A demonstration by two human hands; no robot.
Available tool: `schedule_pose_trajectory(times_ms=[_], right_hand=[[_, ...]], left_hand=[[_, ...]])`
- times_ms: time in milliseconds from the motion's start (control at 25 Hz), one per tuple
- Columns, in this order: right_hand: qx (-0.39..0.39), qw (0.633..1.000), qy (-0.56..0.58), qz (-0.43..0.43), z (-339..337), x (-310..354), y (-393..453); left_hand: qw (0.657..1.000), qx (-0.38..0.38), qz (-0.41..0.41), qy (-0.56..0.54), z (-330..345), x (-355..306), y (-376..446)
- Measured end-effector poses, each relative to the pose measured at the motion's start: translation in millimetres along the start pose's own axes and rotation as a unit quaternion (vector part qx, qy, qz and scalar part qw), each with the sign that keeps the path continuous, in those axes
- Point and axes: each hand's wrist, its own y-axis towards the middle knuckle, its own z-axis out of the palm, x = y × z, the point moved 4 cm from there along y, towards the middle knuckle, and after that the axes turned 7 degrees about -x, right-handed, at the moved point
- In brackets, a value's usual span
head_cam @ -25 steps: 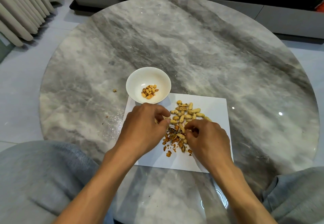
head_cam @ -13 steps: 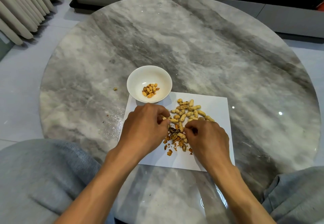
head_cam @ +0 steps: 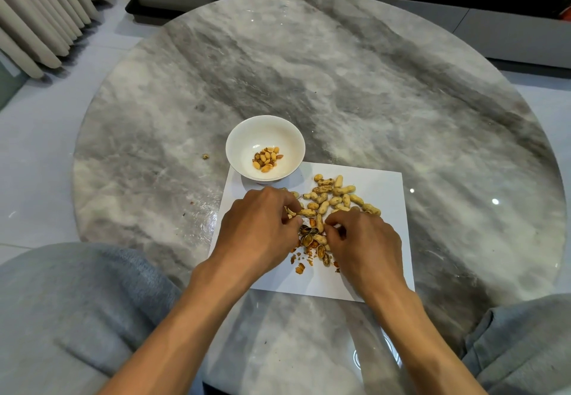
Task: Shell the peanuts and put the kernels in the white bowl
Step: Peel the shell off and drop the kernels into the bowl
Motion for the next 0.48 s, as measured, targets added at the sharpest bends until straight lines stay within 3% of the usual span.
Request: schedule_pose_trajectory(times_ms=[120,200,360,480], right_hand=[[-0.008,1.000,0.009,0.008,-2,5,-1],[-0.045,0.992,0.110,0.047,-11,5,1],[-0.024,0.913,0.378,0.152,-19,1,6],[0.012,0.900,0.418,0.125,-28,18,18]], left_hand=[[1.000,-0.003,0.005,-0.003,-1,-2,0],[1.000,-0.005,0.005,-0.007,-2,-1,1],[0.999,0.029,0.018,0.020,3,-2,-1],[0.998,0.041,0.012,0.036,1,2,0]])
